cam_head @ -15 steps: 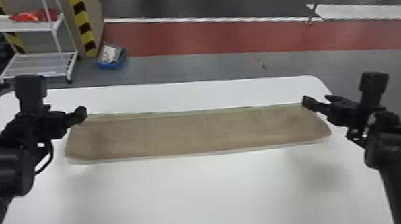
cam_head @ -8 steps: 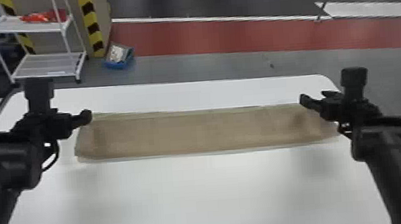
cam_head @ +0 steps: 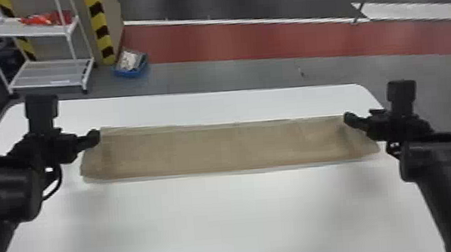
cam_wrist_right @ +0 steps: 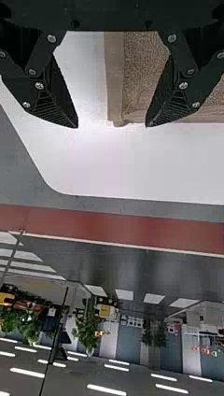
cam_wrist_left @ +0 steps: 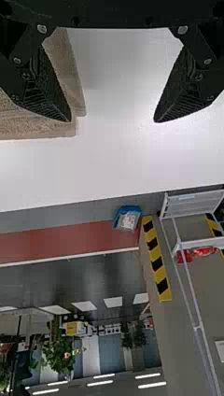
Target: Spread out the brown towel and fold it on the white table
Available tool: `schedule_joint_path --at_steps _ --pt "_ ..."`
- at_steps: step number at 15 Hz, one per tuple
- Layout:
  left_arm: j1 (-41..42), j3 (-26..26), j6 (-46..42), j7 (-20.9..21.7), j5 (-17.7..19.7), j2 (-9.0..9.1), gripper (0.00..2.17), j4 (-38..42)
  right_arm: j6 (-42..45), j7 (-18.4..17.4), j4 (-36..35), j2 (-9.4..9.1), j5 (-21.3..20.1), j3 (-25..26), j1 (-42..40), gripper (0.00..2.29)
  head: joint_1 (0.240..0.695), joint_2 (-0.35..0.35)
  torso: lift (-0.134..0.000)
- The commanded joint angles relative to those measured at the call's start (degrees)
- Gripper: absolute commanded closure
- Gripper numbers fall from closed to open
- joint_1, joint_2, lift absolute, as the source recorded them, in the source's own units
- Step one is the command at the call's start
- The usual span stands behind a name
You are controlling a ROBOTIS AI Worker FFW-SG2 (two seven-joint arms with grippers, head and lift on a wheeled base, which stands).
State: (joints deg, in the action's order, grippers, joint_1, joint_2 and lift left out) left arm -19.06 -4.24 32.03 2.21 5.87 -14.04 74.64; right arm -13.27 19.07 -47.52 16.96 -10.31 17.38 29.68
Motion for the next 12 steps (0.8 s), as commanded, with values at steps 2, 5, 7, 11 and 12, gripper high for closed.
schedule_joint_path --at_steps 2,5,7,11,12 --pt "0.96 -0.24 -0.07 -0.10 0.01 0.07 0.27 0.85 -1.81 0.01 0.58 0.35 -0.15 -0.59 -0.06 0.41 0.695 -0.143 -0.124" --pt "1.66 -0.24 0.10 -0.01 0.01 0.07 0.27 2.17 -2.86 0.01 1.11 0.61 -0.23 -0.77 0.20 0.53 0.695 -0.149 -0.124" --pt "2.28 -0.16 0.10 0.25 0.01 -0.02 0.27 2.96 -3.21 0.01 1.72 0.97 -0.23 -1.29 0.46 0.62 0.695 -0.153 -0.124" --pt "2.54 0.02 0.10 0.25 -0.07 -0.11 0.27 3.93 -3.21 0.01 1.64 0.97 0.21 -1.29 0.38 0.67 0.695 -0.157 -0.124" --pt "2.63 0.02 0.28 0.25 -0.07 -0.11 0.27 3.93 -3.21 0.01 1.64 0.97 0.12 -1.29 0.46 0.67 0.695 -0.157 -0.124"
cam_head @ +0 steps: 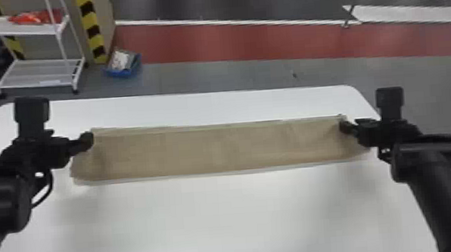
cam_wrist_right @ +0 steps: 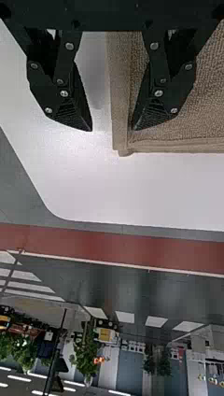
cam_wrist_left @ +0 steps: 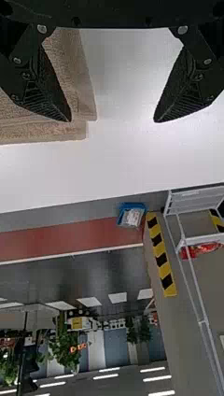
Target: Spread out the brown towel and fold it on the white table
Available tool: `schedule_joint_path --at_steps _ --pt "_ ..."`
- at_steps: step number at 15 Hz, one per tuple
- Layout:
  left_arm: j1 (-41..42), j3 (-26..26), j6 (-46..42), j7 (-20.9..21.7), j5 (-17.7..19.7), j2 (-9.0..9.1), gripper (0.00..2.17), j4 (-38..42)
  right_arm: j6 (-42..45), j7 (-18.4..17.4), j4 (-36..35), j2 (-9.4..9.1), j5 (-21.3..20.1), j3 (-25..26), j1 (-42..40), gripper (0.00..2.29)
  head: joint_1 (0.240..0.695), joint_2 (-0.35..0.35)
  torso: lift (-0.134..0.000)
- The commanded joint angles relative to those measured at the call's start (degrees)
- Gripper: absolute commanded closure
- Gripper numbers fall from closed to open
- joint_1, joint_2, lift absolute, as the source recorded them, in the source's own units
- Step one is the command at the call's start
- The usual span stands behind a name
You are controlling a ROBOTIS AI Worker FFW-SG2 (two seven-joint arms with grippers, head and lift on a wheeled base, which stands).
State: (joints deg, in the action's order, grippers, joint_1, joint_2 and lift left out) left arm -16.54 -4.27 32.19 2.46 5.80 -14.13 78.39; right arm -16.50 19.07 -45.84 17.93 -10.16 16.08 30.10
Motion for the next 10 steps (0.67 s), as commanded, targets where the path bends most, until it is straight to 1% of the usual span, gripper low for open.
schedule_joint_path --at_steps 1,3,4,6,9,10 --pt "0.10 0.05 0.12 0.00 -0.09 -0.11 0.27 0.27 0.01 0.18 -0.04 0.00 -0.04 0.00 0.23 0.70 0.695 -0.156 -0.124" --pt "0.28 0.05 0.12 0.00 -0.09 -0.11 0.27 0.27 -0.52 0.88 -0.04 0.09 0.05 0.00 0.31 1.18 0.695 -0.155 -0.124" --pt "0.36 0.05 0.12 -0.09 -0.18 -0.11 0.27 0.27 -0.69 0.97 -0.04 0.18 -0.21 0.00 0.49 1.35 0.695 -0.153 -0.124" --pt "0.54 -0.04 0.12 -0.09 -0.97 -0.11 0.27 0.27 -0.69 1.15 -0.04 0.27 -0.30 0.00 0.75 1.41 0.695 -0.153 -0.124" --pt "0.54 -0.12 0.12 -0.09 -0.97 -0.11 0.27 0.27 -1.04 1.76 -0.04 0.27 0.49 0.44 0.67 1.41 0.695 -0.153 -0.124" --pt "0.63 -0.12 0.12 -0.18 -0.97 -0.11 0.27 0.36 -1.40 2.46 -0.22 0.18 1.19 0.62 0.49 1.41 0.695 -0.152 -0.124"
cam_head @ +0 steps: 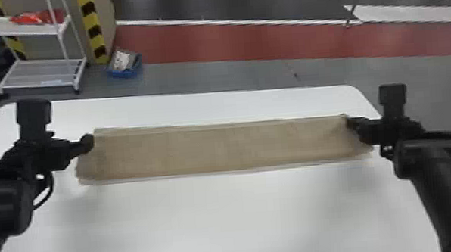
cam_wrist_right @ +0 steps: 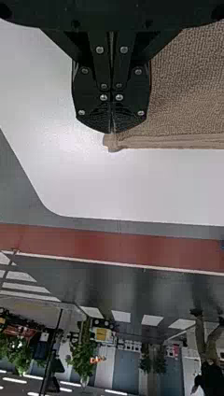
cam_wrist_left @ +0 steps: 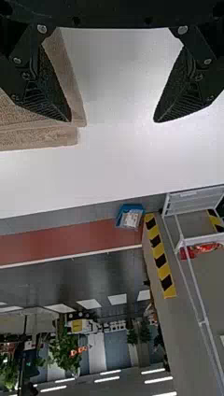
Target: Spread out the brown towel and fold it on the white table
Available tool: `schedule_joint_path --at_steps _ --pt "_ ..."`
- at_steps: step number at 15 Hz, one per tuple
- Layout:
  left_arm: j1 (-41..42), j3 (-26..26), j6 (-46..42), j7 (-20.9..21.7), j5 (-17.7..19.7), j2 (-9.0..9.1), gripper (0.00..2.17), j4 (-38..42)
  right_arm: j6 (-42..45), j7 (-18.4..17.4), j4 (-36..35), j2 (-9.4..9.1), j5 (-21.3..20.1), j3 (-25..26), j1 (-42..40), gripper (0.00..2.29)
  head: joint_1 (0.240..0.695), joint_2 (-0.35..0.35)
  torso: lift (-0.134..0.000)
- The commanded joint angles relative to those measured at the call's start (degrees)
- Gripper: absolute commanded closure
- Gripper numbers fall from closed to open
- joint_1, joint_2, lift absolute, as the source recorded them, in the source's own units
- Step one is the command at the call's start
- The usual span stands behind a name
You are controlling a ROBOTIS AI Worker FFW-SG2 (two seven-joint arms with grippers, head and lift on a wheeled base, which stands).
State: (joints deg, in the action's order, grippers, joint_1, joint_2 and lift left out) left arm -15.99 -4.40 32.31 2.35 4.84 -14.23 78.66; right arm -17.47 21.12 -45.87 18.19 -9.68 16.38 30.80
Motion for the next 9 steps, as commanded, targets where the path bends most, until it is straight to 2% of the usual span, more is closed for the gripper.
schedule_joint_path --at_steps 1,5,9 --pt "0.17 0.00 0.00 -0.33 -0.09 0.08 0.27 0.17 -0.95 0.68 -0.88 -0.08 1.15 0.58 -1.27 1.41 0.695 -0.152 -0.124" --pt "0.08 0.62 0.00 0.28 0.53 0.25 0.27 0.17 -2.53 1.03 -3.61 -0.08 2.21 0.67 -2.85 1.41 0.695 -0.151 -0.124" --pt "-0.09 3.52 2.29 4.15 6.06 -0.01 0.43 0.17 -2.53 1.03 -3.70 -0.26 2.21 0.23 -2.77 1.41 0.695 -0.154 -0.124"
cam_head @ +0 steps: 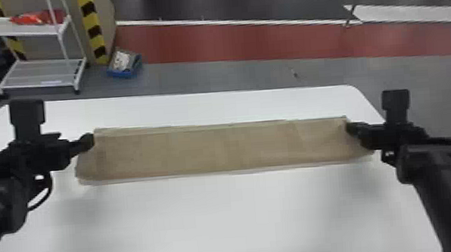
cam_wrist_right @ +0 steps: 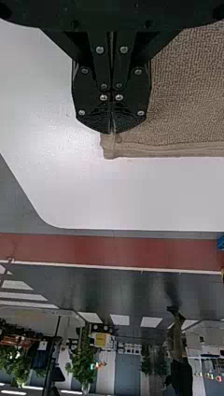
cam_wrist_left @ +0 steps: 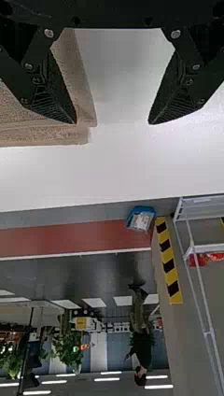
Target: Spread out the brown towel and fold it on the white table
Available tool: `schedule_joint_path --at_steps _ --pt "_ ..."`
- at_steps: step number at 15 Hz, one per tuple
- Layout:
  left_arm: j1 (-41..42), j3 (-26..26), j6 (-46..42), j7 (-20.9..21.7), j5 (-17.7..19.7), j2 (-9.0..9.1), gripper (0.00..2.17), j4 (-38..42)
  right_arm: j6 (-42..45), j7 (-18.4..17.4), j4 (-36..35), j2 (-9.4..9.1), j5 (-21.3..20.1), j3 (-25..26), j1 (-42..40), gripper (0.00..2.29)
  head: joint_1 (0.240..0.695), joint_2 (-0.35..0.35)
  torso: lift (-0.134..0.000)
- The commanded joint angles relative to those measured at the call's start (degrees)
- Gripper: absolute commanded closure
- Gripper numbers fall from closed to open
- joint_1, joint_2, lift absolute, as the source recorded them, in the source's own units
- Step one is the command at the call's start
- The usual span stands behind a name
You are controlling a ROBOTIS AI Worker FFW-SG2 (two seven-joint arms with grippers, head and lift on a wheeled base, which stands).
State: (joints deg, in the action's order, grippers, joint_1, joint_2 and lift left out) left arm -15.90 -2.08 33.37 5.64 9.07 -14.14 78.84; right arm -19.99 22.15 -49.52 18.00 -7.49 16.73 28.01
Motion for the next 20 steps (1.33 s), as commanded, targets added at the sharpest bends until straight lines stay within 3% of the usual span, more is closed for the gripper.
schedule_joint_path --at_steps 1,6,10,11,13,16,20 --pt "-0.53 1.38 1.58 0.95 1.83 -0.10 0.52 0.00 0.17 0.00 0.04 -0.07 0.02 -0.12 0.03 1.41 0.695 -0.154 -0.124" --pt "-2.20 2.43 5.97 5.34 3.50 0.08 0.52 -0.62 0.34 0.00 0.04 -0.07 -0.07 0.05 0.12 1.41 0.695 -0.154 -0.124" --pt "-2.64 2.96 7.20 6.40 4.73 0.17 0.56 -0.97 0.34 0.00 0.04 0.02 -0.07 0.05 0.29 1.41 0.695 -0.161 -0.124" --pt "-2.64 3.05 7.20 6.75 5.08 0.17 0.72 -0.97 0.34 0.00 0.04 0.02 -0.07 0.14 0.29 1.41 0.695 -0.162 -0.124" --pt "-2.64 3.05 7.73 7.10 4.82 0.08 0.81 -0.97 0.34 0.00 0.04 0.02 0.02 0.05 0.29 1.41 0.695 -0.166 -0.124" --pt "-2.29 3.22 9.49 7.01 4.99 0.08 1.30 -0.79 0.17 0.00 0.04 0.02 0.02 0.23 0.29 1.41 0.695 -0.168 -0.124" --pt "-1.67 3.66 11.60 7.54 5.26 -0.01 1.34 0.00 -0.01 0.00 -0.05 0.02 -0.07 0.32 0.12 1.41 0.695 -0.169 -0.124"
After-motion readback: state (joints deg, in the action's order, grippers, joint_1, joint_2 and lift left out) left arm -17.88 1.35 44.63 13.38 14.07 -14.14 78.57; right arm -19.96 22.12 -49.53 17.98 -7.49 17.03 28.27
